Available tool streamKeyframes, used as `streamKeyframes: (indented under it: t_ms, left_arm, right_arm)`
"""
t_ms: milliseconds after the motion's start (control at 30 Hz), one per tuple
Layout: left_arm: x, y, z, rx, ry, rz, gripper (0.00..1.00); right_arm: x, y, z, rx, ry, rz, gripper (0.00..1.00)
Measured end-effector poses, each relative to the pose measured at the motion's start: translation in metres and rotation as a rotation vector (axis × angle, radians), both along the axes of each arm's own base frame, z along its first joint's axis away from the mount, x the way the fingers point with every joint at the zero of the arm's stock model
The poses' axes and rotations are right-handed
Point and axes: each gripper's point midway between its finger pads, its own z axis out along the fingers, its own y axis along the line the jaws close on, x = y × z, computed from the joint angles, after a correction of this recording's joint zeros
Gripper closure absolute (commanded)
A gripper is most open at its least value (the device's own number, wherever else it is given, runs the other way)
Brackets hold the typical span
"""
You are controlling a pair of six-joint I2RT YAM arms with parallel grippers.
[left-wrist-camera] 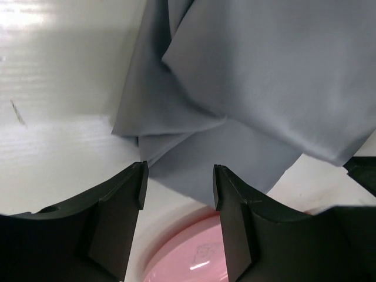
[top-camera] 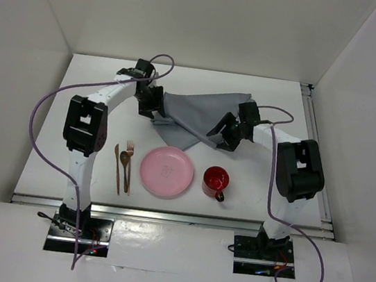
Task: Set the dinner table for one person
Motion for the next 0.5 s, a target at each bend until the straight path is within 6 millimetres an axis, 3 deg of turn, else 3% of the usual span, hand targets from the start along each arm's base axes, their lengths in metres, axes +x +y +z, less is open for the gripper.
streamKeyframes:
  t_ms: [100,233,367,400,433,500]
  left_arm:
    - [0.007,-0.002,-0.005,0.007,-0.006,-0.001,0.37]
    - [0.013,-0.003,-0.013,0.031,-0.001,-0.006,0.4]
    - [0.018,-0.009,-0.015,0.056,-0.014,-0.028,0.45]
    - [0.017,-0.01,-0.015,0.06,-0.017,-0.035,0.48]
    - [0.017,-0.011,-0.015,0.064,-0.018,-0.04,0.5]
    - [0.015,-0.013,-0.016,0.073,-0.018,-0.048,0.51]
  right_arm:
    - [0.006,0.004,0.002,0.024,-0.011,-0.014,0.28]
    - [0.006,0.006,-0.007,0.027,0.012,-0.029,0.38]
    - [0.009,0.007,-0.015,0.022,0.03,-0.044,0.7]
    - [0.012,0.007,-0.016,0.02,0.03,-0.049,0.93]
    - [0.015,0.007,-0.017,0.017,0.026,-0.05,1.0]
    - [0.02,0.008,-0.014,0.016,0.019,-0.06,1.0]
